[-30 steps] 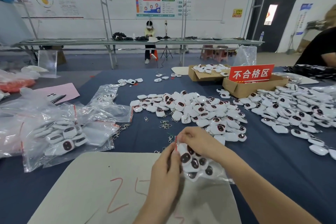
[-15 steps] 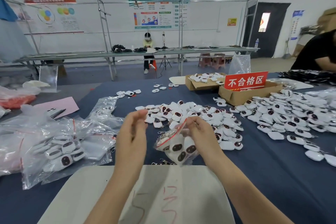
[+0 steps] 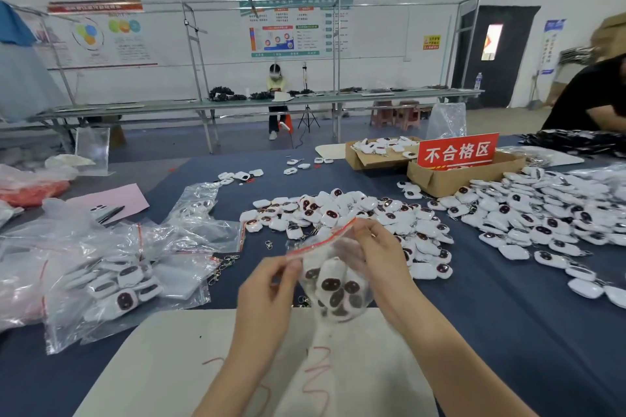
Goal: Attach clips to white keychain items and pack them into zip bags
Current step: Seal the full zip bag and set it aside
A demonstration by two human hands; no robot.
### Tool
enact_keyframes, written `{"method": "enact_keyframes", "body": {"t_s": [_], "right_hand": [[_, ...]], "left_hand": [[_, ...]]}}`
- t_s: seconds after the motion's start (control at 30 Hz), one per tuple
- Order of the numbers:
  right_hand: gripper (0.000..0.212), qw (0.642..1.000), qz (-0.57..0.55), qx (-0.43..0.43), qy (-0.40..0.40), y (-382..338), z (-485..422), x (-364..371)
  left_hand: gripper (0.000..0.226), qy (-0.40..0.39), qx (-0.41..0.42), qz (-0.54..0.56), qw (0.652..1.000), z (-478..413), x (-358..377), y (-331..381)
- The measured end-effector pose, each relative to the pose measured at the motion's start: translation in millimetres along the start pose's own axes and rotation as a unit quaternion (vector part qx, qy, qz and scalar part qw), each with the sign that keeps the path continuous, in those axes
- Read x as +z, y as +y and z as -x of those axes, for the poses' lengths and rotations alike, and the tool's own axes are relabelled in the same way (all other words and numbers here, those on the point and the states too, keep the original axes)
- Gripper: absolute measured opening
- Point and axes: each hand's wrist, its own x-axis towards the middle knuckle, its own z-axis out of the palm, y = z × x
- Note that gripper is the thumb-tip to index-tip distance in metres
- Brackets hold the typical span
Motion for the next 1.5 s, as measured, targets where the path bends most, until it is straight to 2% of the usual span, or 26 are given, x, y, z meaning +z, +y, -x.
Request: {"method": "enact_keyframes", "body": {"t_s": [0.13, 0.2, 0.33, 0.57, 0.8, 0.97, 1.1, 1.27, 1.37, 1.5], "right_hand": [[0.021, 1.0, 0.008, -0.016, -0.006, -1, -1, -4], [0.023, 0.999, 0.009, -0.031, -0.022, 0, 2, -2], [0.024, 0.998, 0.032, -0.056, -0.005, 2, 2, 5], [0.027, 0.99, 0.089, -0.108, 0.022, 3, -4, 5], [0.022, 0.997, 0.067, -0.043, 0.015, 37, -18, 4], [0.036, 0.994, 0.104, 0.023, -0.039, 46, -43, 9], [0.041, 0.993, 0.07, 0.074, -0.052, 55, -64, 11], [0.032, 0.993, 0.063, 0.096, -0.041, 81, -77, 6], [0.035, 0.991, 0.062, 0.098, -0.073, 90, -81, 1], [0.028, 0.989, 0.058, 0.09, -0.098, 93, -87, -1]], "left_hand": [[0.019, 0.028, 0.086, -0.073, 0.993, -26, -6, 18], [0.019, 0.042, 0.071, -0.082, 0.993, -41, -12, 23], [0.022, 0.015, 0.072, -0.099, 0.992, -43, -16, 26], [0.019, 0.023, -0.005, 0.011, 1.0, -39, -17, 4], [0.02, 0.015, -0.098, 0.113, 0.989, -42, -1, -37], [0.016, -0.022, -0.091, 0.097, 0.991, -67, 3, -54], [0.018, -0.06, -0.107, 0.072, 0.99, -91, 3, -74], [0.018, -0.075, -0.123, 0.084, 0.986, -97, 8, -98], [0.021, -0.058, -0.13, 0.1, 0.985, -98, 11, -107], [0.022, -0.053, -0.125, 0.123, 0.983, -98, 12, -111]]}}
